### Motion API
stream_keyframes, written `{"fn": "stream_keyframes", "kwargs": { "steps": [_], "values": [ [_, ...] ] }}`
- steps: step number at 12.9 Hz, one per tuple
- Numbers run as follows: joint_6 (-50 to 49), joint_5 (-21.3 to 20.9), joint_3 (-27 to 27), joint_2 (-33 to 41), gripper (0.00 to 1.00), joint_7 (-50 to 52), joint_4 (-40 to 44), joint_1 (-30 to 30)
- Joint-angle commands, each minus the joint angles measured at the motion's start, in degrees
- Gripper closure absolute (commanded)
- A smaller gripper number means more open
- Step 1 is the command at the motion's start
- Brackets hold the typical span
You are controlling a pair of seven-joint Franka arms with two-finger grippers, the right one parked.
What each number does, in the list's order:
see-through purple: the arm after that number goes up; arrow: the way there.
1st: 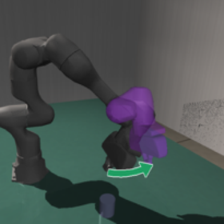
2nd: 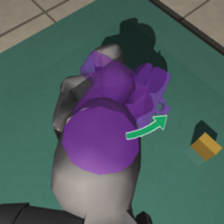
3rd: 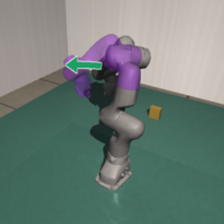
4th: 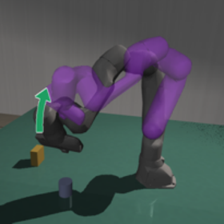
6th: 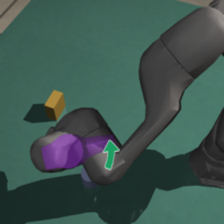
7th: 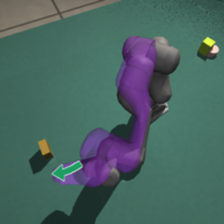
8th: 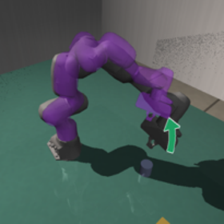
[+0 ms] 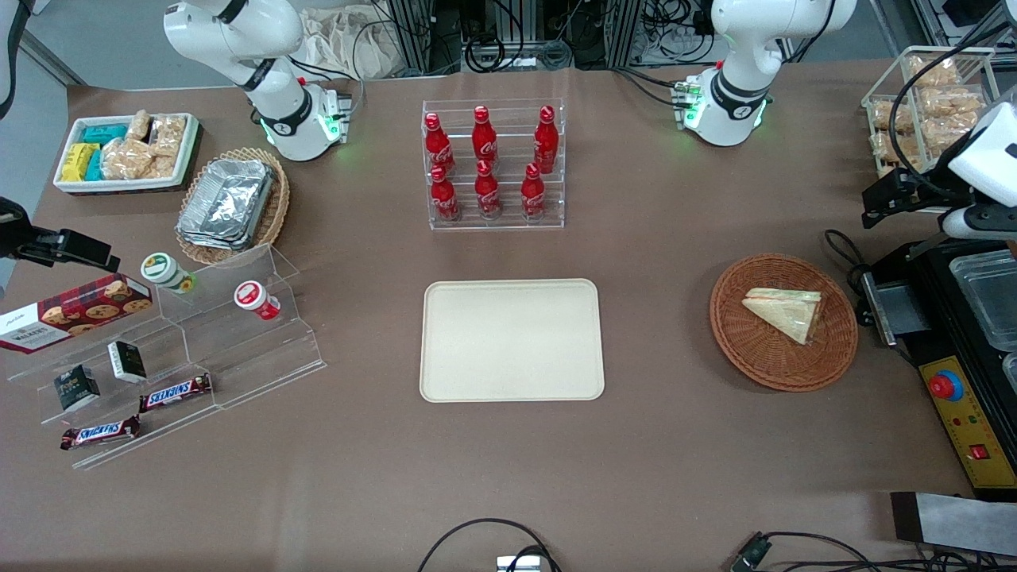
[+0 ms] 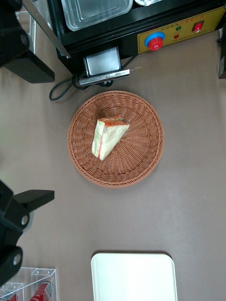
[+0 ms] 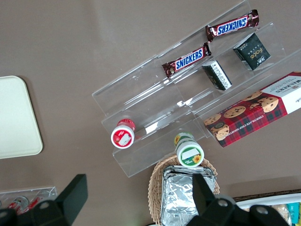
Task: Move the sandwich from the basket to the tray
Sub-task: 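Move the left gripper over the wrapped sandwich in the wicker basket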
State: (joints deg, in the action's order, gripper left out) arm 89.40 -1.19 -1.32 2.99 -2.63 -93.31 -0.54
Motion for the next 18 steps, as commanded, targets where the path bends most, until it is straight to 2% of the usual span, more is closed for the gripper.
{"fn": "stream_keyframes", "kwargs": {
  "steps": [1,8,11,13,18],
  "values": [
    [-0.1,-1.1,0.1,-0.4,0.00,-0.4,0.8,-0.3],
    [-0.5,-1.1,0.3,-1.3,0.00,1.5,0.3,0.0],
    [0.0,-1.0,0.5,-3.8,0.00,12.8,-1.7,0.2],
    [3.7,0.0,0.5,-3.8,0.00,17.0,-6.5,1.5],
    [23.6,-0.2,0.4,-2.0,0.00,36.6,-24.1,2.2]
  ]
}}
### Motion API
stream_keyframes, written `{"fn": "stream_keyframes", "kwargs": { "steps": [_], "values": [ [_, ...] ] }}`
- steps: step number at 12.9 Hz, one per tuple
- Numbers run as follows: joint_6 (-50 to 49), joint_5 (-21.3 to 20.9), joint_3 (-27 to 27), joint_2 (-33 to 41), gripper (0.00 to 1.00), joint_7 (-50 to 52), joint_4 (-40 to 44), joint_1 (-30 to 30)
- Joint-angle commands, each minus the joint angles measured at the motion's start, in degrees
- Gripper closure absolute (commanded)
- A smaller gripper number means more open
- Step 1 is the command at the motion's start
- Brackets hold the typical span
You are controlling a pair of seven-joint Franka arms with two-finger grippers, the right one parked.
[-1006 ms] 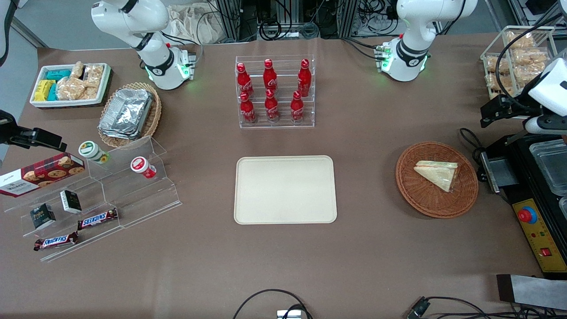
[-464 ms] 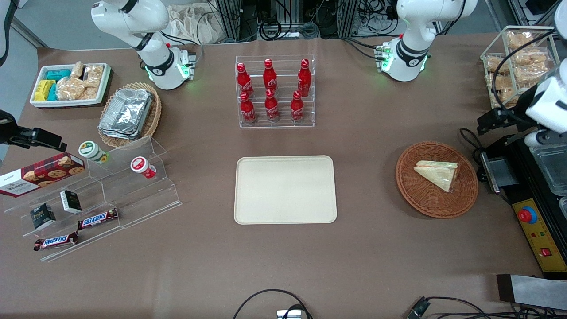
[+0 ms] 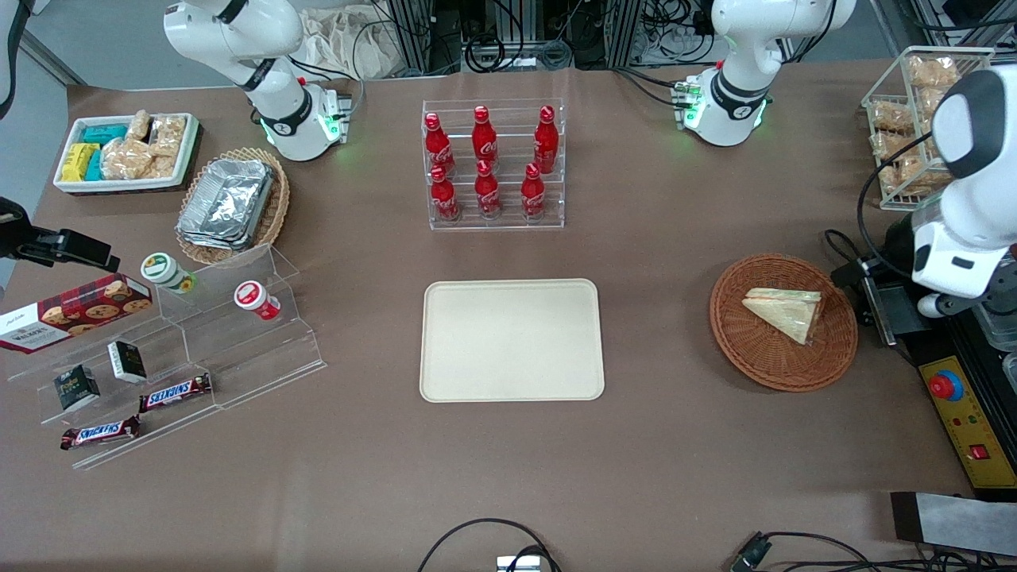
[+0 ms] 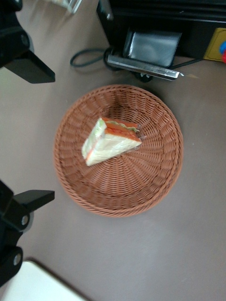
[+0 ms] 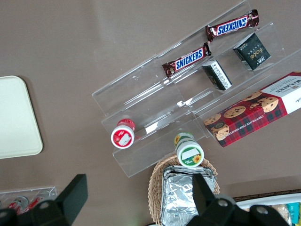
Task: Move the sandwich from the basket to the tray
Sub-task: 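Move the left gripper over the wrapped sandwich in the wicker basket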
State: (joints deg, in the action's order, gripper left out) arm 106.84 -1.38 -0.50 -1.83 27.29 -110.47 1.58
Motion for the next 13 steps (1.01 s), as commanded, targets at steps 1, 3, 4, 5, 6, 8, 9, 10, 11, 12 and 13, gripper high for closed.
{"fn": "stream_keyframes", "kwargs": {
  "steps": [1,3,4,5,6,8,9,10,11,12,13],
  "values": [
    [10.2,-0.1,-0.4,2.9,0.00,9.1,-9.9,0.0],
    [17.3,-0.1,-0.4,2.5,0.00,15.5,-15.1,0.0],
    [20.2,-0.2,-0.3,2.0,0.00,18.2,-16.6,0.1],
    [21.8,-0.2,-0.3,1.1,0.00,19.6,-17.6,0.1],
    [23.5,-0.1,-0.3,0.6,0.00,20.4,-18.6,0.2],
    [27.2,-0.1,-0.1,-0.2,0.00,20.8,-21.4,0.8],
    [29.7,-0.2,-0.2,-0.7,0.00,20.8,-23.1,1.9],
    [32.4,-0.2,-0.1,-0.7,0.00,20.7,-24.9,2.2],
    [34.9,-0.3,-0.2,-1.1,0.00,20.7,-26.4,3.1],
    [36.1,-0.3,-0.2,-1.7,0.00,20.7,-26.8,3.2],
    [36.7,-0.3,-0.1,-2.3,0.00,20.7,-26.8,3.3]
  ]
}}
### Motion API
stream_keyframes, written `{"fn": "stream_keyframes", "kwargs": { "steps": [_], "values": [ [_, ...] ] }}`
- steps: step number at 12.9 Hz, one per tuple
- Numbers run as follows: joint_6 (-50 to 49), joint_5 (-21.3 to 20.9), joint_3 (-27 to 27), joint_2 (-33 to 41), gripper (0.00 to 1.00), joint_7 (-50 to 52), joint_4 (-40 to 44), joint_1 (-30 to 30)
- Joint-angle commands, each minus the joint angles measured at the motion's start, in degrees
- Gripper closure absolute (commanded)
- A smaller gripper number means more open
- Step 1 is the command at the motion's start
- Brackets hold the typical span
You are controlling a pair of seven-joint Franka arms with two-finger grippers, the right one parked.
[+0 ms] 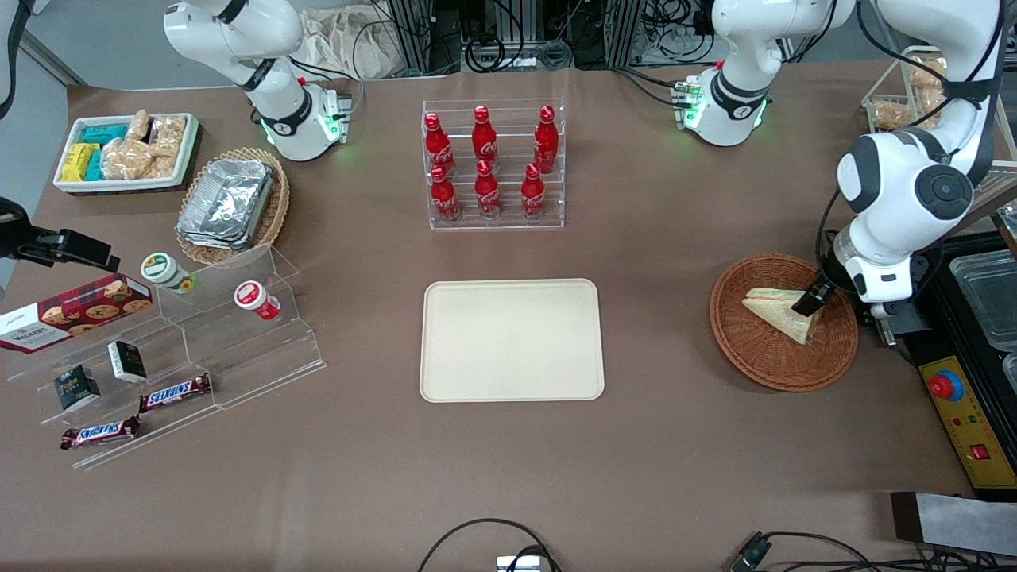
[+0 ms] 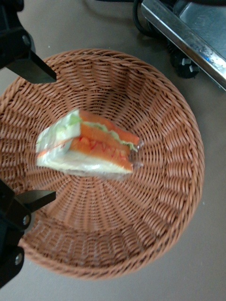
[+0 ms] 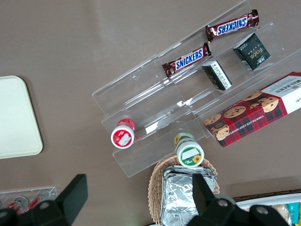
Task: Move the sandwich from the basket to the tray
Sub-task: 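Lower the open left gripper and close it on the sandwich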
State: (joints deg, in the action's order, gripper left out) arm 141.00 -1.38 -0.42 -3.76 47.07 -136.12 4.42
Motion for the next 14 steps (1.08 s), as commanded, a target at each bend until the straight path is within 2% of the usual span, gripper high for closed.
{"fn": "stream_keyframes", "kwargs": {
  "steps": [1,11,12,13,14],
  "values": [
    [3.1,-0.3,-0.2,-0.8,0.00,0.9,-1.2,0.6],
    [9.0,-0.1,-0.3,-5.5,0.01,0.9,-1.4,1.6],
    [9.0,-0.1,-0.2,-5.6,0.14,1.0,-1.4,1.6],
    [9.1,-0.1,-0.2,-5.6,0.33,1.0,-1.4,1.6],
    [9.1,-0.1,-0.2,-5.6,0.57,1.0,-1.4,1.6]
  ]
}}
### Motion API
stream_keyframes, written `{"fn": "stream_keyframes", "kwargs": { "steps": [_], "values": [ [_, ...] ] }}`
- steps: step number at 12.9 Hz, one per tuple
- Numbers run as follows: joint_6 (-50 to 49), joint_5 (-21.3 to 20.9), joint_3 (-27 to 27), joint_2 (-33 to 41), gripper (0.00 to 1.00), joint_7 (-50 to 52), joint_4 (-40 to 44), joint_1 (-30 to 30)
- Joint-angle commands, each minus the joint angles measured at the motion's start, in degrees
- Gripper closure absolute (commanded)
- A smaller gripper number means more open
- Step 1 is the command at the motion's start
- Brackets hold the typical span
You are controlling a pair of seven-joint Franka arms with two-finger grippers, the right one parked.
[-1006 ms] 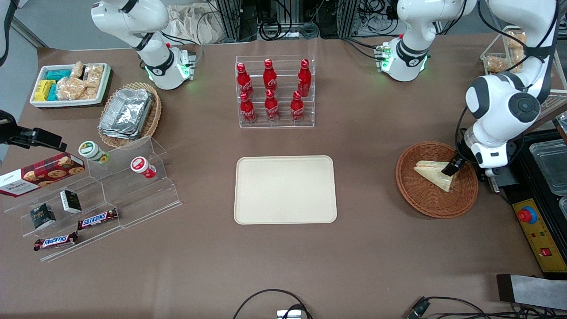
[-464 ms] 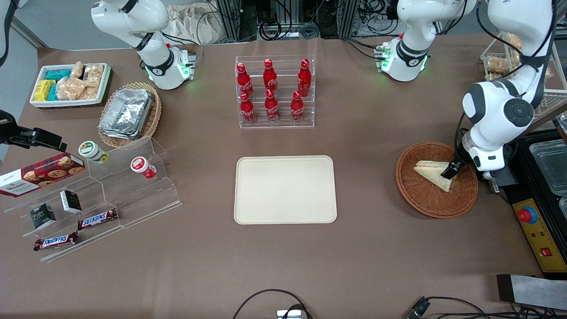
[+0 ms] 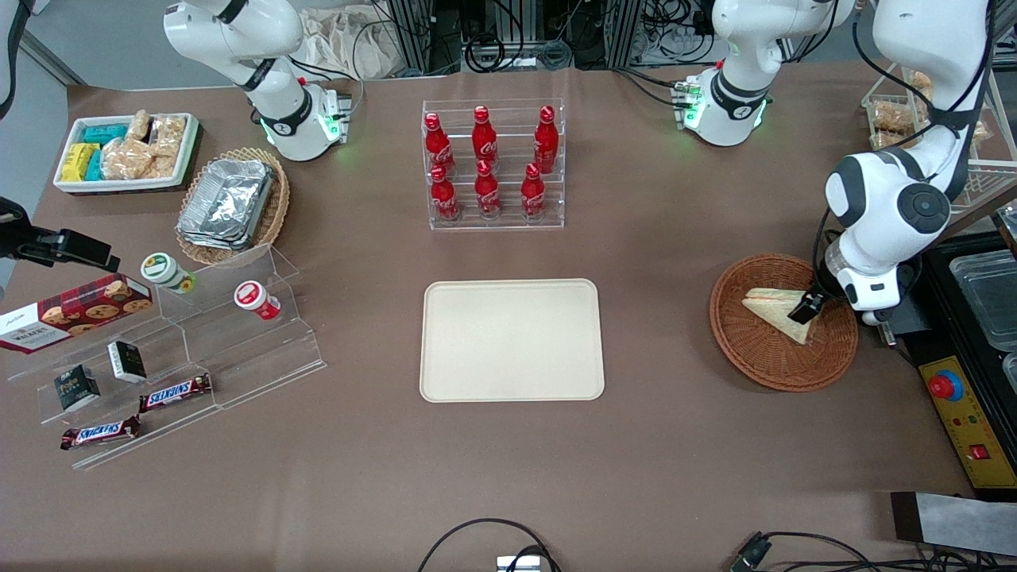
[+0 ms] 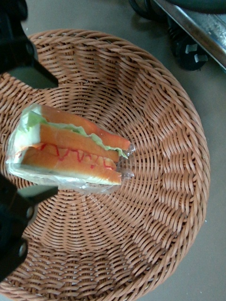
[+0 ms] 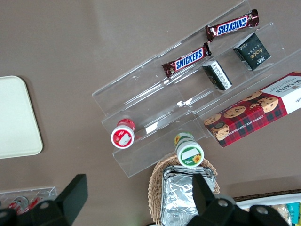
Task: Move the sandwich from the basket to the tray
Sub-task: 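Lower the open left gripper and close it on the sandwich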
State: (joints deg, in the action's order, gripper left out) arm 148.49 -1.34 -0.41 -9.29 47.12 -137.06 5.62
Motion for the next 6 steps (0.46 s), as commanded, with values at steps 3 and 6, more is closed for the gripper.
{"fn": "stream_keyframes", "kwargs": {
  "steps": [3,6],
  "values": [
    [1.6,-0.2,-0.2,0.0,0.95,0.9,-0.4,0.4],
    [1.1,-0.2,-0.3,0.5,0.97,0.7,-0.1,0.4]
  ]
}}
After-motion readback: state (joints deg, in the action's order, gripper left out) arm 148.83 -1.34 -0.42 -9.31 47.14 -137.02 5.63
